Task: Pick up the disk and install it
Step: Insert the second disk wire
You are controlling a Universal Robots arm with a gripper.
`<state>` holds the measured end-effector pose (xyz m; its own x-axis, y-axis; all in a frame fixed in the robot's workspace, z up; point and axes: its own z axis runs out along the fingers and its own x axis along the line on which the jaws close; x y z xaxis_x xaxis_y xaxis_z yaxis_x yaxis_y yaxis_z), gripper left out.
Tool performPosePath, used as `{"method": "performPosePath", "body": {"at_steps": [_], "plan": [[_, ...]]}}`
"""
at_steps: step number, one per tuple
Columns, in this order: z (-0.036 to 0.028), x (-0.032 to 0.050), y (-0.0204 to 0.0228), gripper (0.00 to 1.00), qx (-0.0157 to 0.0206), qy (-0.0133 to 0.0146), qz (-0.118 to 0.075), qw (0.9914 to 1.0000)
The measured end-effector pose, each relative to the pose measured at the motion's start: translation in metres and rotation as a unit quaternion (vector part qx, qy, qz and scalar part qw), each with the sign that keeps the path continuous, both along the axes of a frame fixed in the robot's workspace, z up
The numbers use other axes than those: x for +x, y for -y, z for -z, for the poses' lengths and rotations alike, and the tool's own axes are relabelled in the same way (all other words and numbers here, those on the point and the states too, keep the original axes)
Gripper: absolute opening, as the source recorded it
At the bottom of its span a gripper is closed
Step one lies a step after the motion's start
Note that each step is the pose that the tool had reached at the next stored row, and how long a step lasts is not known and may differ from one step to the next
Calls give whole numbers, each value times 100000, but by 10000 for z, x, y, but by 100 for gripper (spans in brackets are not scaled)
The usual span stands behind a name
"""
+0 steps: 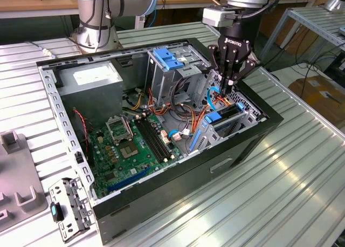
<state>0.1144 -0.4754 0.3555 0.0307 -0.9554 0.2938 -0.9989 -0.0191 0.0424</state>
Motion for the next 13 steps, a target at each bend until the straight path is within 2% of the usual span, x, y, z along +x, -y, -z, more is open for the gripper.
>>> {"method": "performPosePath", "body": {"at_steps": [13], "plan": [[1, 0, 0, 16, 3, -1, -172, 100000]]}}
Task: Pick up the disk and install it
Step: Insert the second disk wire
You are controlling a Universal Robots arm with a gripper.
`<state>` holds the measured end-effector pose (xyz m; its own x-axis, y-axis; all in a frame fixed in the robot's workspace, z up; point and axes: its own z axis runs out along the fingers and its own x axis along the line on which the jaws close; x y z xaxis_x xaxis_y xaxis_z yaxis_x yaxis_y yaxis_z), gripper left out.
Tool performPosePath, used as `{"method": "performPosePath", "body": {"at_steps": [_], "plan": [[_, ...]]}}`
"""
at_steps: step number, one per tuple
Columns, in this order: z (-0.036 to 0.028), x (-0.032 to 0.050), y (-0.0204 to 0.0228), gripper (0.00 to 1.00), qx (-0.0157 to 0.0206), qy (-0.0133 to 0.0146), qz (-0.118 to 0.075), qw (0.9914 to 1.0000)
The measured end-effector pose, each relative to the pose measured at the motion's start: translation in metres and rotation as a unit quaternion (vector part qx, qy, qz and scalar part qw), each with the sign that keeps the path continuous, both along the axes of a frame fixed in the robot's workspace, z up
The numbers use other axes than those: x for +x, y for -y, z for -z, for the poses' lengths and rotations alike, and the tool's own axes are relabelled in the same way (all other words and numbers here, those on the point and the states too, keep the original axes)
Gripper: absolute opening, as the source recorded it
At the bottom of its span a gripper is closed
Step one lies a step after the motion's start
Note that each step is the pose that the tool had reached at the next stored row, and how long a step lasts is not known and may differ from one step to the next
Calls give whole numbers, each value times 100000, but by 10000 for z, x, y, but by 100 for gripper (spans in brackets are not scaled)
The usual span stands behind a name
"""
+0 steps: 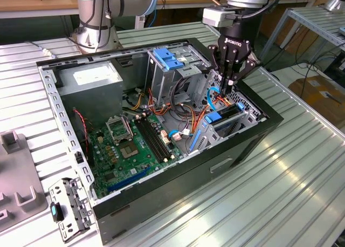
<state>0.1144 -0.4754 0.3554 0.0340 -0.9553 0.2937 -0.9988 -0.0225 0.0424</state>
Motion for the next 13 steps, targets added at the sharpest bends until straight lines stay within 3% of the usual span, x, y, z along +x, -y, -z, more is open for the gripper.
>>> {"method": "performPosePath", "body": {"at_steps": [5, 13], "plan": [[1, 0, 5, 16, 5, 2, -11, 100000], [3, -31, 74, 16, 66, 16, -489, 99999]]}}
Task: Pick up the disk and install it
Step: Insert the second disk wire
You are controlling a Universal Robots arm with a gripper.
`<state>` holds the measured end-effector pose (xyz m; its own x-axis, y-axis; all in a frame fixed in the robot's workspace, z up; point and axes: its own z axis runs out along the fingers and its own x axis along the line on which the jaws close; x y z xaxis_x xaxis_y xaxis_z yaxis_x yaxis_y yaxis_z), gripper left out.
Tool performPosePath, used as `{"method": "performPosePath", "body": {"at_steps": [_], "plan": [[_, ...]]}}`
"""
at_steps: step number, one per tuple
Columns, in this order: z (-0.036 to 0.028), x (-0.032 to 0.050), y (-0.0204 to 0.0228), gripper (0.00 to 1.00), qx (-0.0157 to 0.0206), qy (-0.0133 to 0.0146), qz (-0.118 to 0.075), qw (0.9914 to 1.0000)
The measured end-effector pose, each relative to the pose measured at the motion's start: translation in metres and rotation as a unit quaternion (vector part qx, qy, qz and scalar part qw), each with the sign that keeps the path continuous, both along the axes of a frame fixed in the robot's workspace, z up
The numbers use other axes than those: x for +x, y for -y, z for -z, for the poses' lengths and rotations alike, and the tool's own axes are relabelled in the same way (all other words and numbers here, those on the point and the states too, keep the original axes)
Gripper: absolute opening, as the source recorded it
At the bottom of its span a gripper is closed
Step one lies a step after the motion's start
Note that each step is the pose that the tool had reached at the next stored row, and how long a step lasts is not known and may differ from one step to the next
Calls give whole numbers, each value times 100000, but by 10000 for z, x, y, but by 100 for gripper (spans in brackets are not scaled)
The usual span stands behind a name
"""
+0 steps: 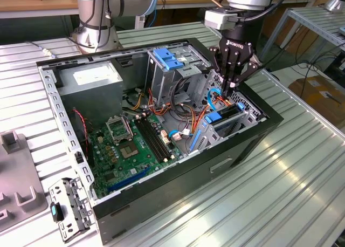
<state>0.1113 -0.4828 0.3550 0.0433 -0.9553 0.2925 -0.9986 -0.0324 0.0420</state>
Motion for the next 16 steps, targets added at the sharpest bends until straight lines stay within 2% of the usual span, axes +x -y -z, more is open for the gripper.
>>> {"method": "performPosePath", "body": {"at_steps": [1, 5, 8, 16], "plan": [[2, -13, 12, 16, 248, 16, -206, 99999], [5, -25, 68, 16, 698, 41, -493, 99996], [12, -40, 164, 16, 1622, 94, -807, 99984], [12, -43, 169, 16, 1711, 97, -919, 99981]]}}
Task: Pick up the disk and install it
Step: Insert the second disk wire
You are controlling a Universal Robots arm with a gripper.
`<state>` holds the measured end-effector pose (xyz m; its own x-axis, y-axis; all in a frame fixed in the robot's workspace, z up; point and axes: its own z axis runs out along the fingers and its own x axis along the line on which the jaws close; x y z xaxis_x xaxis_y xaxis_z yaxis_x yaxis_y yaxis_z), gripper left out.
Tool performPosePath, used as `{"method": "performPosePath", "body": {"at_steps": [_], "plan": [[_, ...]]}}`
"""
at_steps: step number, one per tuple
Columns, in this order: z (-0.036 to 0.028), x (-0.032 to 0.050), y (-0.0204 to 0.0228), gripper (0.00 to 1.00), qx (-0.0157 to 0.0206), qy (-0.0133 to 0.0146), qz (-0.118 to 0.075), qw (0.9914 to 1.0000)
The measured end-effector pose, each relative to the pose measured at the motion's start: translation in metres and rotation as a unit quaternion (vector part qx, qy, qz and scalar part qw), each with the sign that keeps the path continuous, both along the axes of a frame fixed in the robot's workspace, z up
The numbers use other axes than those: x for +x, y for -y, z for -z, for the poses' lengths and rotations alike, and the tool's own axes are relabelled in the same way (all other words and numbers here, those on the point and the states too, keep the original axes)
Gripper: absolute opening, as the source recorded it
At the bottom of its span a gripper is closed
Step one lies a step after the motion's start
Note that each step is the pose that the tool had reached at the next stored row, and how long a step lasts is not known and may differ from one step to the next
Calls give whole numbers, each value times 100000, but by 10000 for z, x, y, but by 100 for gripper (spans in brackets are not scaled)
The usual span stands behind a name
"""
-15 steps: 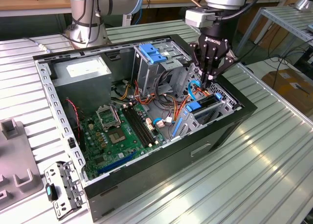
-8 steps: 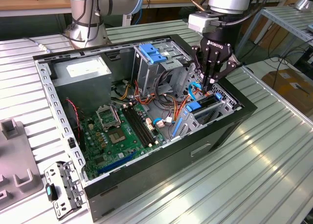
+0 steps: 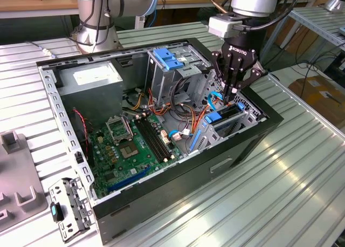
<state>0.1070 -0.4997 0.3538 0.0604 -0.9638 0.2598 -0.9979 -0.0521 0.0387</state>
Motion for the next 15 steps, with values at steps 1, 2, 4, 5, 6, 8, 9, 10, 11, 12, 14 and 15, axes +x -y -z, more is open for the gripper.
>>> {"method": "performPosePath", "body": {"at_steps": [1, 2, 4, 5, 6, 8, 9, 10, 11, 12, 14, 15], "plan": [[0, 0, 0, 16, 1, 1, -1, 100000], [0, 0, 0, 16, 1, 0, -2, 100000], [0, 0, 0, 16, 2, 1, -2, 100000], [0, 0, 0, 16, 0, 1, -1, 100000], [0, 0, 0, 16, 2, 0, -3, 100000], [0, 0, 0, 16, 0, 1, -2, 100000], [0, 0, 0, 16, -1, 0, -5, 100000], [0, 0, 0, 16, -2, 0, -9, 100000], [0, 0, 0, 16, -1, 2, -10, 100000], [0, 0, 0, 16, 0, 1, -8, 100000], [0, 0, 0, 16, 1, -1, -11, 100000], [0, -3, 0, 16, 3, 2, -7, 100000]]}}
